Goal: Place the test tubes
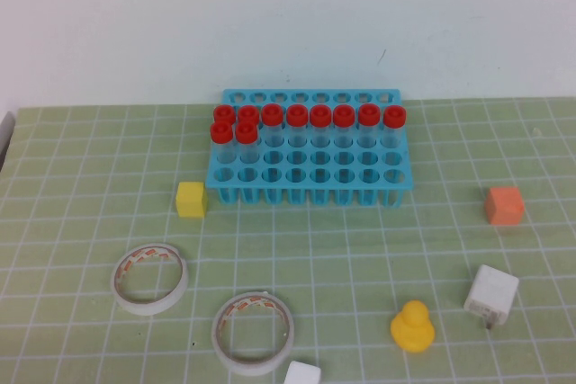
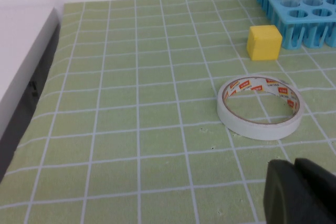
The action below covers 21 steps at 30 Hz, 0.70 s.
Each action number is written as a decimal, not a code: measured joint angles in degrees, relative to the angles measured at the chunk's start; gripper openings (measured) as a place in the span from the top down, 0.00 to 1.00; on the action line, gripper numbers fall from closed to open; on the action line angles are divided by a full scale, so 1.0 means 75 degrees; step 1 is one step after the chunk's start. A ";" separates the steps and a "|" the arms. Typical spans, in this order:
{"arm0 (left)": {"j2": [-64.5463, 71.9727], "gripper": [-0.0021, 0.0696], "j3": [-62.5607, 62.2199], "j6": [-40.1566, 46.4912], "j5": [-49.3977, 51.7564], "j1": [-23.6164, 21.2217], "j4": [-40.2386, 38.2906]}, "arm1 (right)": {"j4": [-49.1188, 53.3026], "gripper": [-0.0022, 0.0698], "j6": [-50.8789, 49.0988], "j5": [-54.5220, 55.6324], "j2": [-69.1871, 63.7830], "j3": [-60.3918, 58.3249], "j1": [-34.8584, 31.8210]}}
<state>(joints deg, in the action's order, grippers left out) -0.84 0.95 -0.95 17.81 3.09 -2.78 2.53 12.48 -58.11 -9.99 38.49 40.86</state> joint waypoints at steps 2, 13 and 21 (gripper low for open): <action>0.0000 0.97 0.0000 -0.0032 0.0000 0.0000 0.0000 | 0.0000 0.97 0.0000 0.0000 0.0000 0.0000 0.0000; 0.0000 0.97 0.0000 -0.0078 0.0000 0.0000 0.0000 | 0.0000 0.97 0.0000 -0.0017 0.0000 0.0000 0.0000; 0.0000 0.97 0.0000 -0.0078 0.0014 0.0000 0.0005 | 0.0000 0.97 0.0000 0.0251 0.0105 -0.0062 -0.0077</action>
<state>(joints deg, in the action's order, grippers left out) -0.84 0.95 -1.53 17.92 3.09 -2.74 2.53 12.48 -56.23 -9.20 38.03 40.28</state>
